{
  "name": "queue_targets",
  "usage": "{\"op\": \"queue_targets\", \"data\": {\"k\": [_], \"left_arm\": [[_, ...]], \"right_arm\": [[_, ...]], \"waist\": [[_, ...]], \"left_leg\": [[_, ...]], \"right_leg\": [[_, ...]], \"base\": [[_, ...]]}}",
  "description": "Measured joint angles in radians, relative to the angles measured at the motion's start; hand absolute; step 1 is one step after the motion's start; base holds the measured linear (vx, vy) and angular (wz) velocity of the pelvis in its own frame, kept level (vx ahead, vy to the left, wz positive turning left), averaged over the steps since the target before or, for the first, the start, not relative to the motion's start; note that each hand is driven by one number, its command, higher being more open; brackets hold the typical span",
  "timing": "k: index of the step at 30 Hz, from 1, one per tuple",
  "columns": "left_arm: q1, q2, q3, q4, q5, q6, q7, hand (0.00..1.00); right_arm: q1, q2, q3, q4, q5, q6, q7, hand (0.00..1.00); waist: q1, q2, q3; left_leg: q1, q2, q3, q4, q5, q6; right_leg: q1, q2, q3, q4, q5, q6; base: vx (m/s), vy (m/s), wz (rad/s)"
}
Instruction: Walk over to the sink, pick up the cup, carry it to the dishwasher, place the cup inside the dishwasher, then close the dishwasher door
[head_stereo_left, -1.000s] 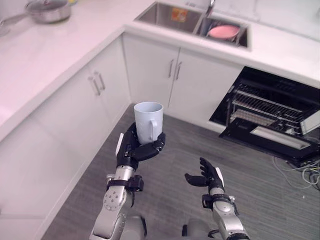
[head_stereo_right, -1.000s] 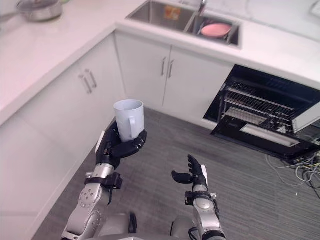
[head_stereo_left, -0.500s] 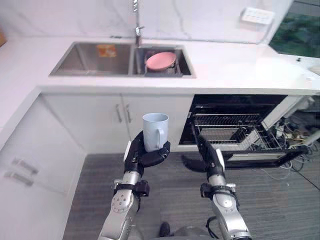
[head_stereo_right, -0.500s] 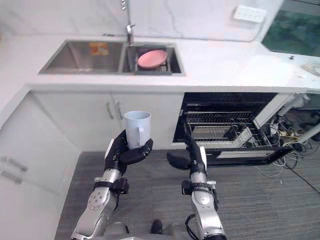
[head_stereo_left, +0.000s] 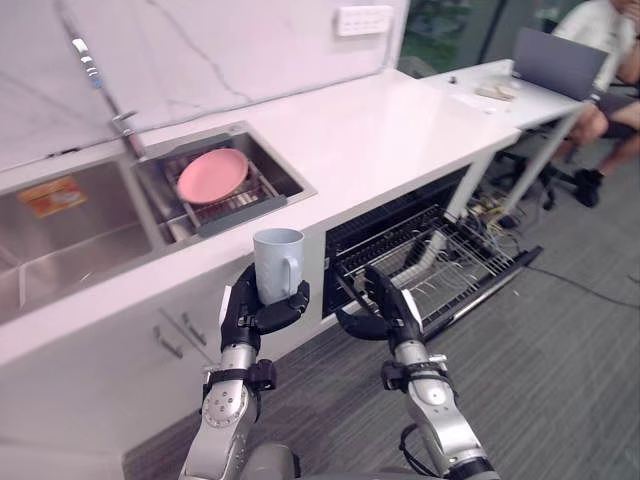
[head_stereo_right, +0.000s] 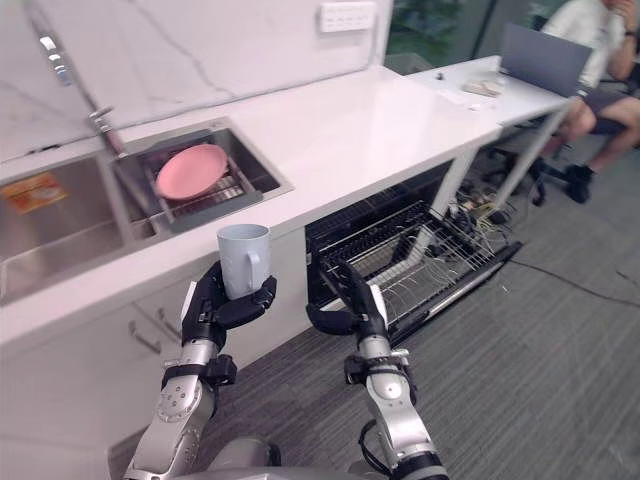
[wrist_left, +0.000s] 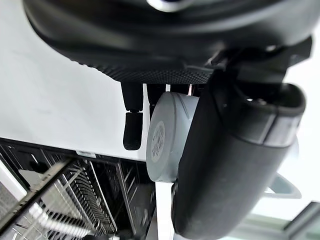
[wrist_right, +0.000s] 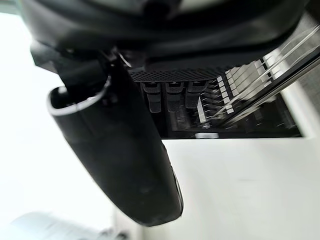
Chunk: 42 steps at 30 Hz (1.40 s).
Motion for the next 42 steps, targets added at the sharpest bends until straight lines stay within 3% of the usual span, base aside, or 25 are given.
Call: {"op": "queue_targets", "data": {"k": [2, 3, 4, 5, 7, 10, 16, 23, 38, 39, 42], "left_arm": [[-0.017, -0.001, 0.011, 0.000, 0.006, -0.020, 0.015, 0.30], [-0.017, 0.001, 0.017, -0.002, 0.006, -0.023, 0.019, 0.30], [-0.019, 0.009, 0.030, 0.002, 0.006, -0.029, 0.021, 0.30], [-0.021, -0.006, 0.038, 0.027, 0.006, -0.027, 0.023, 0.30], [-0.021, -0.033, 0.038, 0.045, 0.006, -0.027, 0.023, 0.30], [-0.030, -0.047, 0.038, 0.045, 0.006, -0.028, 0.019, 0.30], [-0.053, -0.046, 0.038, 0.057, 0.003, -0.028, 0.010, 0.30], [-0.058, -0.040, 0.000, 0.070, 0.002, -0.028, -0.025, 0.30], [-0.094, 0.003, -0.111, 0.091, 0.023, -0.019, -0.054, 0.30], [-0.098, 0.010, -0.111, 0.092, 0.030, -0.016, -0.053, 0.30], [-0.108, 0.039, -0.110, 0.093, 0.045, -0.012, -0.048, 0.30]], "right_arm": [[-0.033, -0.003, 0.010, -0.037, 0.053, -0.004, 0.019, 0.90], [-0.039, -0.004, 0.015, -0.051, 0.068, -0.006, 0.023, 0.90], [-0.043, -0.003, 0.028, -0.090, 0.088, -0.015, 0.031, 0.90], [-0.041, -0.015, 0.033, -0.107, 0.120, -0.032, 0.045, 0.90], [-0.041, -0.048, 0.037, -0.117, 0.168, -0.033, 0.064, 0.90], [-0.025, -0.072, 0.035, -0.144, 0.262, -0.033, 0.083, 0.90], [-0.013, -0.086, 0.042, -0.213, 0.384, -0.033, 0.132, 0.90], [-0.042, -0.089, 0.095, -0.220, 0.406, -0.032, 0.169, 0.90], [-0.131, -0.100, 0.152, -0.130, 0.399, -0.026, 0.127, 0.90], [-0.135, -0.100, 0.152, -0.126, 0.399, -0.022, 0.122, 0.30], [-0.157, -0.100, 0.159, -0.097, 0.400, -0.020, 0.113, 0.30]], "waist": [[-0.004, 0.000, -0.007], [-0.006, -0.010, -0.013], [-0.009, -0.033, -0.025], [-0.017, -0.013, -0.027], [-0.020, 0.017, -0.040], [-0.022, 0.021, -0.041], [-0.017, 0.022, -0.041], [-0.012, 0.022, -0.041], [-0.012, 0.021, -0.052], [-0.012, 0.021, -0.052], [-0.011, 0.020, -0.053]], "left_leg": [[0.046, 0.026, 0.030, -0.046, 0.000, -0.002], [0.051, 0.025, 0.040, -0.050, -0.001, -0.004], [0.059, -0.002, 0.045, -0.056, -0.013, -0.024], [0.077, 0.013, 0.042, -0.061, -0.018, -0.032], [0.090, 0.042, 0.043, -0.078, -0.022, -0.039], [0.115, 0.054, 0.047, -0.122, -0.009, -0.055], [0.131, 0.030, 0.047, -0.171, 0.014, -0.046], [0.141, 0.007, 0.037, -0.221, 0.045, -0.038], [0.117, 0.001, 0.011, -0.244, 0.081, -0.039], [0.114, 0.001, 0.009, -0.245, 0.084, -0.040], [0.107, 0.002, 0.009, -0.255, 0.097, -0.046]], "right_leg": [[-0.054, 0.006, -0.054, -0.079, 0.001, -0.007], [-0.063, 0.006, -0.057, -0.139, 0.044, -0.009], [-0.083, -0.002, -0.036, -0.225, 0.192, 0.018], [-0.041, 0.016, -0.030, -0.268, 0.198, 0.034], [0.013, 0.052, -0.030, -0.381, 0.249, 0.026], [0.076, 0.084, -0.028, -0.510, 0.309, 0.021], [0.118, 0.074, -0.029, -0.612, 0.358, 0.027], [0.122, 0.059, -0.039, -0.636, 0.372, 0.031], [0.100, 0.055, -0.047, -0.647, 0.392, 0.024], [0.098, 0.056, -0.048, -0.647, 0.394, 0.022], [0.086, 0.057, -0.046, -0.647, 0.403, 0.015]], "base": [[0.13, 0.026, -0.43], [0.14, -0.023, -0.38], [0.13, -0.050, -0.26], [0.15, -0.062, -0.24], [0.13, -0.034, -0.18], [0.08, -0.042, -0.12], [0.01, 0.014, 0.00], [-0.02, 0.008, 0.06], [-0.03, -0.014, 0.02], [-0.08, -0.032, 0.02], [-0.08, -0.028, -0.01]]}}
